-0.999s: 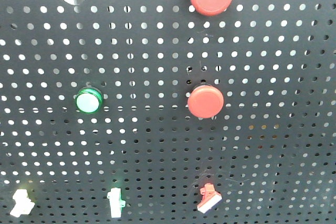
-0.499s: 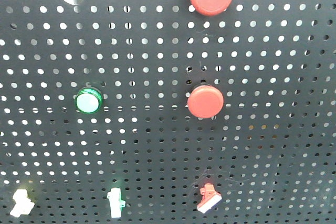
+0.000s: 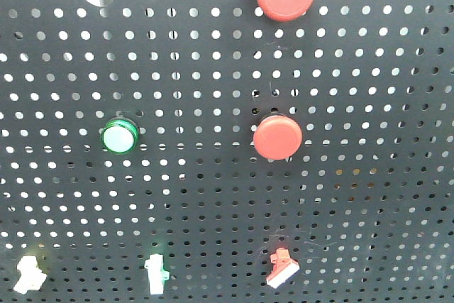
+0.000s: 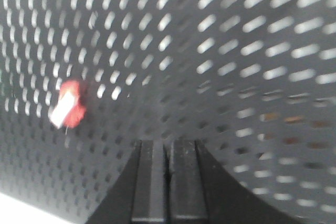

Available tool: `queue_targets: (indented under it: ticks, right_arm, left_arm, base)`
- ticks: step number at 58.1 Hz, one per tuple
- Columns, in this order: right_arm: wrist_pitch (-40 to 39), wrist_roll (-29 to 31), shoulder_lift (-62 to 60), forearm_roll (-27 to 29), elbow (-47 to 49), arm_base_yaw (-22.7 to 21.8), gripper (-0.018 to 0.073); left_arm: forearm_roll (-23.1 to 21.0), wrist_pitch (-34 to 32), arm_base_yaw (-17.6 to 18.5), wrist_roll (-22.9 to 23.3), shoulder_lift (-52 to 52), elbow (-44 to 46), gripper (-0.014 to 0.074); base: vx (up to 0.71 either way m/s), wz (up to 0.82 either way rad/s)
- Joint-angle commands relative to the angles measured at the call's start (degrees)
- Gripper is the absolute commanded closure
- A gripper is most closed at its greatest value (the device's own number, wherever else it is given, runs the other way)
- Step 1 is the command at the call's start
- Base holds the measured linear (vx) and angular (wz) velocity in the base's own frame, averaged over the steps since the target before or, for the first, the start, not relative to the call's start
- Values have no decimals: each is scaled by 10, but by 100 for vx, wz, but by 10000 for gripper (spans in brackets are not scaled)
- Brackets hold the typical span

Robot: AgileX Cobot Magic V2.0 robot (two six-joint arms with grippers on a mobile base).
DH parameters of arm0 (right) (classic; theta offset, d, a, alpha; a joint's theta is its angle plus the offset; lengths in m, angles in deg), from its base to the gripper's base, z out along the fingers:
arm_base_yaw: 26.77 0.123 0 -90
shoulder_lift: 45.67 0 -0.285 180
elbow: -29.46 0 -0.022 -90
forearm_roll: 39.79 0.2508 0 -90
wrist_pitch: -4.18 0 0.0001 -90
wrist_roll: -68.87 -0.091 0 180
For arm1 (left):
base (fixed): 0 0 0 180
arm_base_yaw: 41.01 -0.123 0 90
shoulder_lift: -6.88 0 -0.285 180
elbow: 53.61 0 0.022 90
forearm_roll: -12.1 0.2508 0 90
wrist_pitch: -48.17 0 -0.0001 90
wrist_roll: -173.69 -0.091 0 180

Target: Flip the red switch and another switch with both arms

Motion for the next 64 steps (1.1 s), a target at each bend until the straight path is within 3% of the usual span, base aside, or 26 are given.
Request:
queue_targets:
  ticks: [1,5,12,20,24,30,40,64]
  right_arm:
    - [12,-212,38,-228,17,-21,565]
    - [35,-378,54,-392,17,-55,565]
    - [99,-602,32,-576,17,-139,565]
    - [162,-716,-48,-706,10,-224,565]
    - [156,-726,-95,-730,-11,-246,565]
    - [122,-726,-169,-724,-65,-268,565]
    - [10,-726,-236,-713,-166,-274,565]
    - [22,-726,-236,-713,-162,-274,565]
  left_arm:
    - [-1,-44,-1,4,-10,-11,594]
    - [-1,-44,-1,4,-10,-11,594]
    - [-1,-44,-1,4,-10,-11,594]
    - [-1,-44,-1,4,-10,-11,594]
    - [-1,-44,-1,4,-10,-11,594]
    - [-1,-44,-1,4,-10,-11,594]
    - [-1,-44,-1,4,-10,-11,594]
    - [-1,-44,-1,4,-10,-11,594]
  base:
    - [0,0]
    - [0,0]
    - [0,0]
    - [0,0]
    - [0,0]
    - [0,0]
    - [0,0]
    - [0,0]
